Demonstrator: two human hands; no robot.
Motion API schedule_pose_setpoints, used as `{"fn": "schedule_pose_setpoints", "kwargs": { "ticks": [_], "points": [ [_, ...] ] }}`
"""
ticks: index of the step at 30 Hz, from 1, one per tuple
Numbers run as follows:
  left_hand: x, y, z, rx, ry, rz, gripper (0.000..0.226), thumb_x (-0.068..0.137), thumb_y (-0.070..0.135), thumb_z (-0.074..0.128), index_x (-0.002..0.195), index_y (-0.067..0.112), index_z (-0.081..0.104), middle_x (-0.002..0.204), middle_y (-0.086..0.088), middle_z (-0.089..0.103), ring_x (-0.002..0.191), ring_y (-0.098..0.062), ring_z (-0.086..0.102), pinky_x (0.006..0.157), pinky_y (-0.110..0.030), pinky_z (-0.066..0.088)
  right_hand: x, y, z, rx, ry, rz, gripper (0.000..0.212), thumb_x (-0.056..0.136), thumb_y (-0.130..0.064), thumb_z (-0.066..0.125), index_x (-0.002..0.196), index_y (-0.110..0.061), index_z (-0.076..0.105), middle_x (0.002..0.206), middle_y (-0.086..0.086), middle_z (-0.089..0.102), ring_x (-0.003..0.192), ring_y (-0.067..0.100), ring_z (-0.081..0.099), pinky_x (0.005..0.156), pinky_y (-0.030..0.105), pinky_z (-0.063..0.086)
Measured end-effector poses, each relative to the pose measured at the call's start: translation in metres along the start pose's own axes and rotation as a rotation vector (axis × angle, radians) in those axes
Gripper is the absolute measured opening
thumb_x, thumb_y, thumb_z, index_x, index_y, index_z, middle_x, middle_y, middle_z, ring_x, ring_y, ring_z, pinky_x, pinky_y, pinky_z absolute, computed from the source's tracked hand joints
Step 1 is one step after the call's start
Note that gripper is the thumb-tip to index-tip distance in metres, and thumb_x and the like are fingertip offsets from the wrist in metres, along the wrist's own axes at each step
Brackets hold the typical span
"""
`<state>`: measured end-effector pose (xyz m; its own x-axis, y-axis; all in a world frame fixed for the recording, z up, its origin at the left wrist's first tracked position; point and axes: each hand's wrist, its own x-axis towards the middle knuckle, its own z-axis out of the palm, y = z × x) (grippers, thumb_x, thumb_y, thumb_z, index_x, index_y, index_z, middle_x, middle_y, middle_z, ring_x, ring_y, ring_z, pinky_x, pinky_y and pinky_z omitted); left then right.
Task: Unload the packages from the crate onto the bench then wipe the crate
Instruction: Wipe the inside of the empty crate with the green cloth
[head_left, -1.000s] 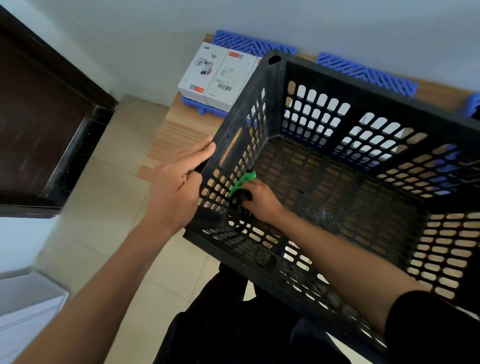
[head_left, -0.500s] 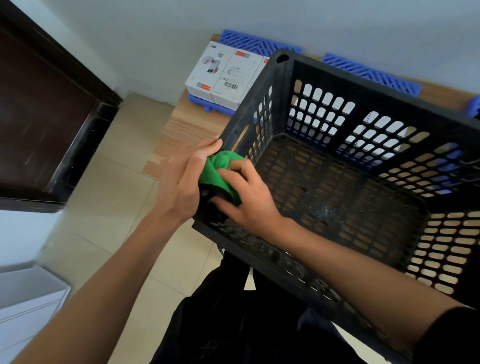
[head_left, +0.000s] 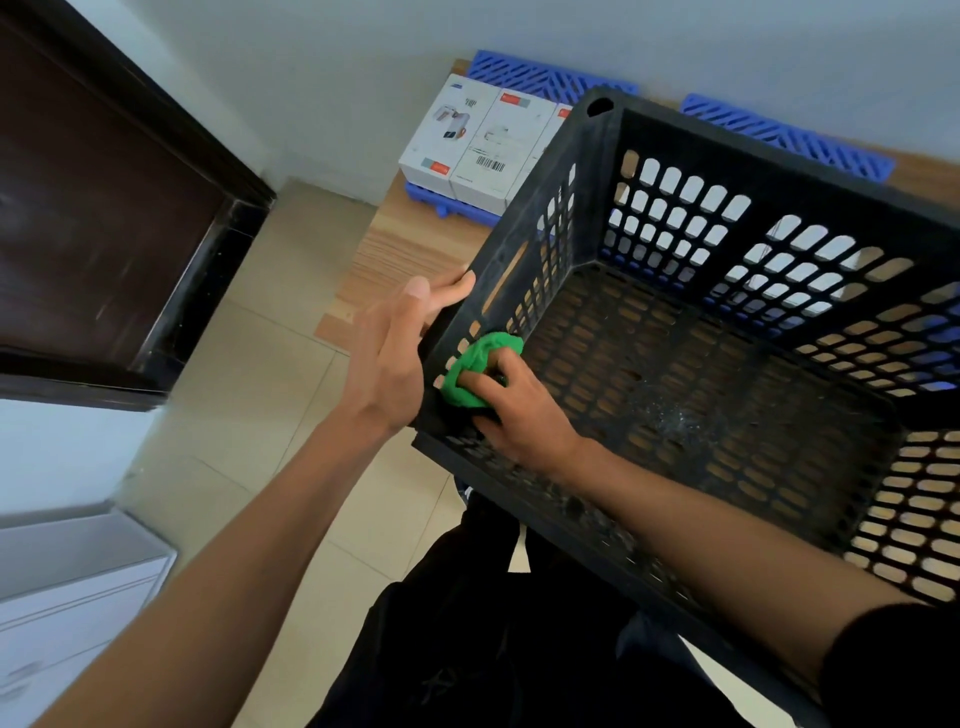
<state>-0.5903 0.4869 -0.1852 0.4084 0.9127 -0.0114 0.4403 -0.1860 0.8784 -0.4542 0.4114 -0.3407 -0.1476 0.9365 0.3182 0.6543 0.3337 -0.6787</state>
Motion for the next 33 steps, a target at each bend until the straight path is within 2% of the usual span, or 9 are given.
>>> {"fn": "schedule_pose_setpoints", "kwargs": {
  "ticks": [5, 9, 15, 18, 20, 23, 26, 30, 33],
  "points": [
    [0.0, -0.004, 0.0, 0.003, 0.0, -0.002, 0.054, 0.11, 0.029, 0.018, 0.133, 0.024, 0.067, 0.138, 0.005, 0.065, 0.131, -0.016, 0.058, 0.103, -0.054, 0.05, -0.012, 0.024, 0.016, -0.004, -0.226, 0.119, 0.047, 0.082, -0.008, 0.072, 0.125, -0.014, 0.052, 0.118, 0.014, 0.044, 0.111, 0.032, 0.048, 0.089, 0.047, 0.056],
    [-0.002, -0.003, 0.002, 0.105, -0.005, 0.028, 0.047, 0.112, 0.007, 0.025, 0.135, 0.017, 0.065, 0.142, 0.008, 0.061, 0.134, -0.005, 0.053, 0.105, -0.046, 0.049, -0.012, 0.044, 0.02, -0.112, -0.401, 0.253, 0.045, 0.09, -0.01, 0.066, 0.133, -0.014, 0.054, 0.123, 0.016, 0.047, 0.118, 0.035, 0.049, 0.096, 0.049, 0.051],
    [-0.003, 0.002, 0.003, 0.084, 0.017, -0.018, 0.055, 0.11, 0.028, 0.019, 0.134, 0.016, 0.066, 0.139, 0.009, 0.063, 0.133, -0.002, 0.053, 0.11, -0.043, 0.046, -0.004, 0.045, 0.015, -0.135, -0.45, 0.308, 0.046, 0.089, -0.013, 0.065, 0.133, -0.017, 0.052, 0.123, 0.015, 0.05, 0.119, 0.037, 0.05, 0.093, 0.046, 0.048],
    [-0.004, 0.001, 0.003, 0.05, 0.017, -0.027, 0.056, 0.109, 0.036, 0.019, 0.133, 0.02, 0.067, 0.138, 0.008, 0.065, 0.132, -0.004, 0.055, 0.11, -0.044, 0.047, -0.011, 0.048, -0.003, -0.078, -0.377, 0.248, 0.041, 0.091, -0.021, 0.064, 0.13, -0.017, 0.052, 0.123, 0.011, 0.05, 0.117, 0.031, 0.051, 0.09, 0.046, 0.053],
    [-0.003, 0.0, 0.003, 0.053, 0.018, -0.016, 0.056, 0.109, 0.037, 0.02, 0.134, 0.02, 0.067, 0.137, 0.007, 0.065, 0.13, -0.006, 0.057, 0.108, -0.046, 0.048, -0.015, 0.047, -0.014, -0.047, -0.222, 0.235, 0.039, 0.091, -0.026, 0.065, 0.127, -0.018, 0.051, 0.122, 0.007, 0.048, 0.112, 0.027, 0.053, 0.086, 0.042, 0.056],
    [-0.002, -0.002, 0.003, 0.062, 0.016, -0.015, 0.057, 0.108, 0.039, 0.02, 0.135, 0.018, 0.066, 0.136, 0.007, 0.066, 0.129, -0.01, 0.058, 0.107, -0.05, 0.049, -0.005, 0.042, -0.023, 0.02, -0.02, 0.27, 0.046, 0.093, -0.027, 0.063, 0.134, -0.018, 0.046, 0.13, 0.004, 0.045, 0.116, 0.025, 0.053, 0.094, 0.033, 0.049],
    [-0.002, -0.001, 0.003, 0.064, 0.023, -0.015, 0.054, 0.108, 0.041, 0.021, 0.134, 0.024, 0.066, 0.131, 0.007, 0.069, 0.126, -0.012, 0.061, 0.104, -0.052, 0.051, 0.008, 0.035, -0.017, 0.043, -0.011, 0.325, 0.05, 0.092, -0.018, 0.065, 0.137, -0.015, 0.045, 0.132, 0.008, 0.046, 0.117, 0.03, 0.055, 0.095, 0.037, 0.05],
    [-0.004, 0.006, 0.003, 0.067, 0.022, -0.012, 0.051, 0.108, 0.039, 0.026, 0.132, 0.022, 0.068, 0.132, 0.012, 0.067, 0.126, -0.007, 0.06, 0.104, -0.044, 0.052, -0.006, 0.041, -0.003, -0.055, -0.276, 0.374, 0.051, 0.095, -0.018, 0.064, 0.141, -0.013, 0.045, 0.134, 0.013, 0.048, 0.119, 0.036, 0.056, 0.092, 0.048, 0.054],
    [-0.005, 0.017, 0.005, 0.015, 0.011, -0.01, 0.037, 0.105, 0.051, 0.036, 0.117, 0.044, 0.071, 0.115, 0.026, 0.071, 0.113, 0.002, 0.064, 0.092, -0.021, 0.053, -0.014, 0.046, -0.004, -0.114, -0.503, 0.274, 0.049, 0.095, -0.021, 0.063, 0.142, -0.017, 0.049, 0.133, 0.011, 0.05, 0.122, 0.034, 0.052, 0.09, 0.047, 0.052]
  ]
}}
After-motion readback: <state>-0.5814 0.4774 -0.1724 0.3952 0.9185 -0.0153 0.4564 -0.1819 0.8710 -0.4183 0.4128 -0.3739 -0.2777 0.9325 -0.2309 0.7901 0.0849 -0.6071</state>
